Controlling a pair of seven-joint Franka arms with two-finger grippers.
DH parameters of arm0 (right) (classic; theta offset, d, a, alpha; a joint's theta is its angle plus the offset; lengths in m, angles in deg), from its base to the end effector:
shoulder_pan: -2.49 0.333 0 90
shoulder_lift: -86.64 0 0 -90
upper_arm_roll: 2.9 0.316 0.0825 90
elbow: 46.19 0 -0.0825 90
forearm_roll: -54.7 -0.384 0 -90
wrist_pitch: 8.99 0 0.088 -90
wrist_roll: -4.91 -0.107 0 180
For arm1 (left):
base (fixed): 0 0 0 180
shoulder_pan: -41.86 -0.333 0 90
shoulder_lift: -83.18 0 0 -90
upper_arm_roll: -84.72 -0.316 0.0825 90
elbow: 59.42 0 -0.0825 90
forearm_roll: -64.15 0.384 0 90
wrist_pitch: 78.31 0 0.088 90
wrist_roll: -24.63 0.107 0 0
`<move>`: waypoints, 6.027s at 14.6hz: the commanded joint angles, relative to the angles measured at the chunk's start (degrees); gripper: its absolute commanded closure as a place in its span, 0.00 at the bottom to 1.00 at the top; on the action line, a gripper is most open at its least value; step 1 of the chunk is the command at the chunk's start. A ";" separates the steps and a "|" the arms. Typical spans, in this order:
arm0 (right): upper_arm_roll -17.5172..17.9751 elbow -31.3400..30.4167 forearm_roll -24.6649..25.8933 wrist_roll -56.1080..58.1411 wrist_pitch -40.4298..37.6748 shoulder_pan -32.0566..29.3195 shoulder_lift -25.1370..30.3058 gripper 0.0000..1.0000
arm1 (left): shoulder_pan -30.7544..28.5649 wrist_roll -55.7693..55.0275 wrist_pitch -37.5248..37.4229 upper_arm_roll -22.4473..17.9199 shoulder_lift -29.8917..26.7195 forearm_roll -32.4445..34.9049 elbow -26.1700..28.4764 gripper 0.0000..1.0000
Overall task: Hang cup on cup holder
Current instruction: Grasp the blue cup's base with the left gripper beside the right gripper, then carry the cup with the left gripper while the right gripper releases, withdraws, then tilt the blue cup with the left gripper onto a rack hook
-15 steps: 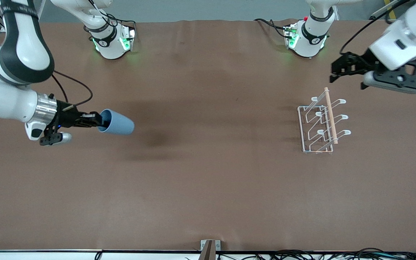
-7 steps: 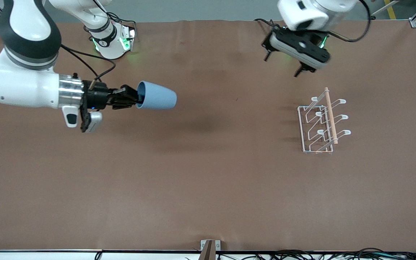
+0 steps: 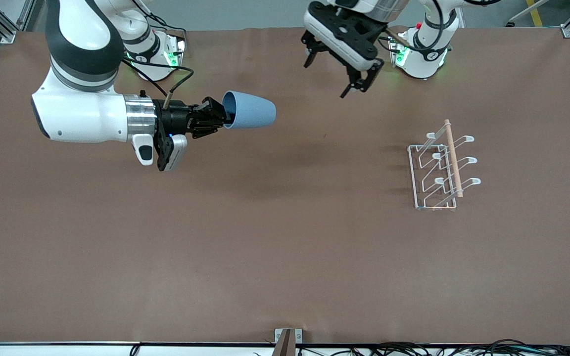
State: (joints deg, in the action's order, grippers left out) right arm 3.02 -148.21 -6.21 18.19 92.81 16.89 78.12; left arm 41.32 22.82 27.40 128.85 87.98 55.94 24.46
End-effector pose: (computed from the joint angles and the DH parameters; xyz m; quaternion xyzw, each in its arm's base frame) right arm 0.5405 0.2775 0.5000 -0.8599 -0.1124 0.0963 0.4885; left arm 0.4399 -0.4057 0.6709 0.9224 -0.3375 0.1083 0.1533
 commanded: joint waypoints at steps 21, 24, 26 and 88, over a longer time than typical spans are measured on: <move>-0.56 4.64 -1.67 0.87 -3.89 3.44 -2.99 0.96 | 12.49 3.04 14.61 0.96 16.64 15.59 -1.26 0.27; -0.56 4.64 -1.67 0.43 -3.90 3.36 -2.99 0.93 | 11.88 2.95 13.74 0.79 16.38 18.48 -1.26 0.64; -0.56 4.64 -1.67 0.43 -5.12 3.18 -2.99 0.90 | 10.92 2.95 8.93 0.35 15.85 20.07 -1.43 0.66; -1.26 8.51 60.47 -17.32 -4.60 -17.12 8.26 0.00 | 1.24 -11.08 -43.22 -0.63 37.12 75.48 7.83 0.00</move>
State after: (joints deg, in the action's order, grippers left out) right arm 1.65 -140.16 54.07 2.02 88.83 -0.05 86.48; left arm 42.40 15.31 -14.80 127.44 125.29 136.76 39.16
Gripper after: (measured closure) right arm 0.000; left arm 0.000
